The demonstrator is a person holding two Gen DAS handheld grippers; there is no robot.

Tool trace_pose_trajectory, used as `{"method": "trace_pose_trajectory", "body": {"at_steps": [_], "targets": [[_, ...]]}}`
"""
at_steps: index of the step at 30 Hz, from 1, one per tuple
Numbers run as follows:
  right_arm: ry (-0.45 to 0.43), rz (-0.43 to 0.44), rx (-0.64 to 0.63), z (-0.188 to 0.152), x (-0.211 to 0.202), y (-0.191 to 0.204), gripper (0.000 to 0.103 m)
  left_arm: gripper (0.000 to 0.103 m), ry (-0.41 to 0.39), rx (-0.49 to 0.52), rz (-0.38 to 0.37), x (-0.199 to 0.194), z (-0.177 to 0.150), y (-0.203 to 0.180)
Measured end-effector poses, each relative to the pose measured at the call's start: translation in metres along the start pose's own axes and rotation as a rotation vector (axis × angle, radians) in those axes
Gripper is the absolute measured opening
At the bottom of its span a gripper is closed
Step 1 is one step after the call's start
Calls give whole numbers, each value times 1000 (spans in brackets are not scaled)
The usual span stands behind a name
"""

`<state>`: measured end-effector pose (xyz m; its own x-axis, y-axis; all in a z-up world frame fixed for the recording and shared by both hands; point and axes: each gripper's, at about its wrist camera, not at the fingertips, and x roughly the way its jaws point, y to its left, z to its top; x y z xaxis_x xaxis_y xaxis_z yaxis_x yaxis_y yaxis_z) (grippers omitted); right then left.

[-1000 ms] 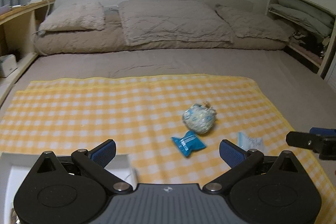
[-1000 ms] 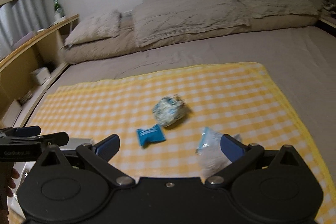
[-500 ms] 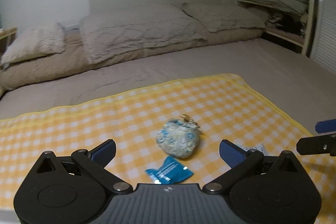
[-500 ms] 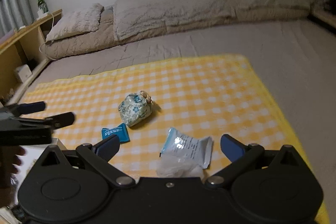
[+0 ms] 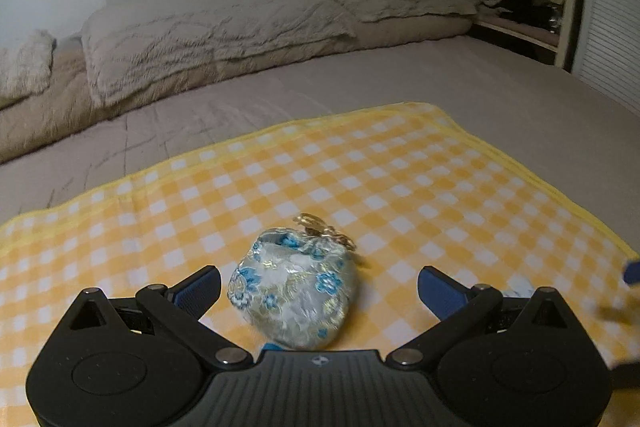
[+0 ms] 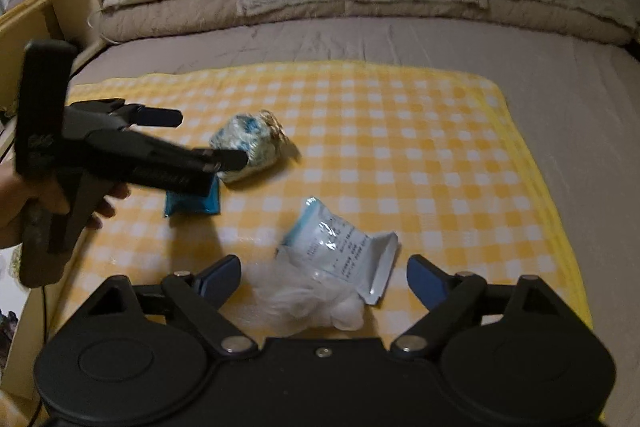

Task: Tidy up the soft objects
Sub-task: 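Grasp the floral brocade pouch with the left tool while the right tool grasps the white cotton packet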

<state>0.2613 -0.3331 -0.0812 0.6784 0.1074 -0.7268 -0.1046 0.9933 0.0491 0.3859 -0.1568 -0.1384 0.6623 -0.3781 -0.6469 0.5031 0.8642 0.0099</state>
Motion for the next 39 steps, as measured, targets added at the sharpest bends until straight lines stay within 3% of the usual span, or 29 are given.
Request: {"method": "trace_pose_trajectory", "body": {"at_steps": [9,12,15,19,21,28,32,34,39], "targets": [[75,51,-48,-7,27,6,84,103,64,-33,6,41,1,12],[99,61,-62,-8,35,7,82,103,88,-51,47,49,0,13],[136,47,-49,-9,44,6,82,103,94,-119,46,55,-3,17],[166,43,-3,-12,51,1,76,87,116,-198,44,59,-4,22],[173,35,-1,-13,54,1,70,84,113,-202,58,58,-4,21],[180,34,-45,-14,56,8,63,67,126,-179,69,47,-3,19],[178,44,-52,-11,55,6,58,63,128,-163,72,39,-1,14],[174,49,-55,-11,51,5,44,62,127,-158,71,33,-1,11],[164,56,-51,-10,40,2,39,61,111,-156,62,11,2,3]]}}
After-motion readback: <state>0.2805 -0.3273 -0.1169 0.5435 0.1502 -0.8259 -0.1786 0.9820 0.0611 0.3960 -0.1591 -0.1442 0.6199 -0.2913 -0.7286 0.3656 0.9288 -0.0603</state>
